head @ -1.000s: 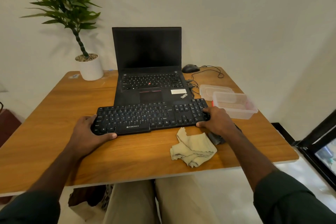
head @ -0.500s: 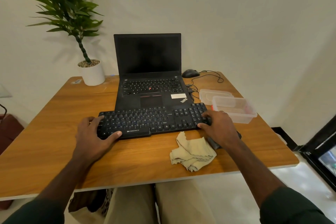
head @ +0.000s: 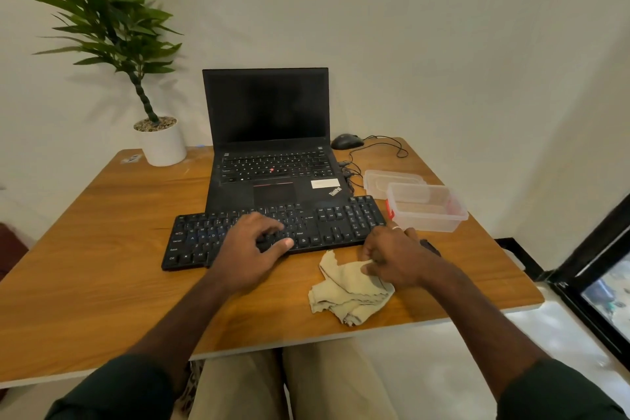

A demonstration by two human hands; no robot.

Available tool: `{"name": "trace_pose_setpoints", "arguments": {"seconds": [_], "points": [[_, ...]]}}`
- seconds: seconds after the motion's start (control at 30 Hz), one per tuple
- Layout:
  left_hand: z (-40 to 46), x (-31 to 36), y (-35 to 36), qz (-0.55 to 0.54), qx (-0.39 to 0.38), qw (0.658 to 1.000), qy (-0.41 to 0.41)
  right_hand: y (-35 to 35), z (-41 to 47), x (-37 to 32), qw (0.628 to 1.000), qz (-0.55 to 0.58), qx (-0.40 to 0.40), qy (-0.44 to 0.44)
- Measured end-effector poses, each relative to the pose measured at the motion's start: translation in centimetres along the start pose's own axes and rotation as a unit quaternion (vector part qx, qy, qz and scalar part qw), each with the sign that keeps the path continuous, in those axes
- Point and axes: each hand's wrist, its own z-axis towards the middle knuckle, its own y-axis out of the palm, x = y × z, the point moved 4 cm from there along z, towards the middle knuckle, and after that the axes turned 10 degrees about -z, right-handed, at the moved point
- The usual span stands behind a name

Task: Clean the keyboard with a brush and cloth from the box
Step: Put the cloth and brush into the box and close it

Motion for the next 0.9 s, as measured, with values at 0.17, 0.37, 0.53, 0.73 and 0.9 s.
{"name": "trace_pose_setpoints", "arguments": {"seconds": [0.17,0.37,0.53,0.73,0.9], "points": [[2.0,3.8,2.7,-0.162,-0.087,0.983,-0.005,-2.8,0.0,-1.4,0.976,0.169,0.082,-0.109],[2.5,6.0,3.5,-0.249,-0.169,0.953,-0.004,-6.3,0.3,-1.7,0.919,0.311,0.213,-0.117],[2.5,4.4,2.9,-0.166,-0.162,0.973,-0.006,-7.1,1.1,-0.8,0.891,0.352,0.28,-0.065],[4.8,6.4,1.0,-0.257,-0.088,0.962,-0.004,-7.5,1.9,-0.7,0.879,0.397,0.248,-0.091],[6.9,9.6,3.2,-0.278,-0.175,0.944,-0.02,-8.5,1.9,0.0,0.805,0.527,0.266,-0.058]]}}
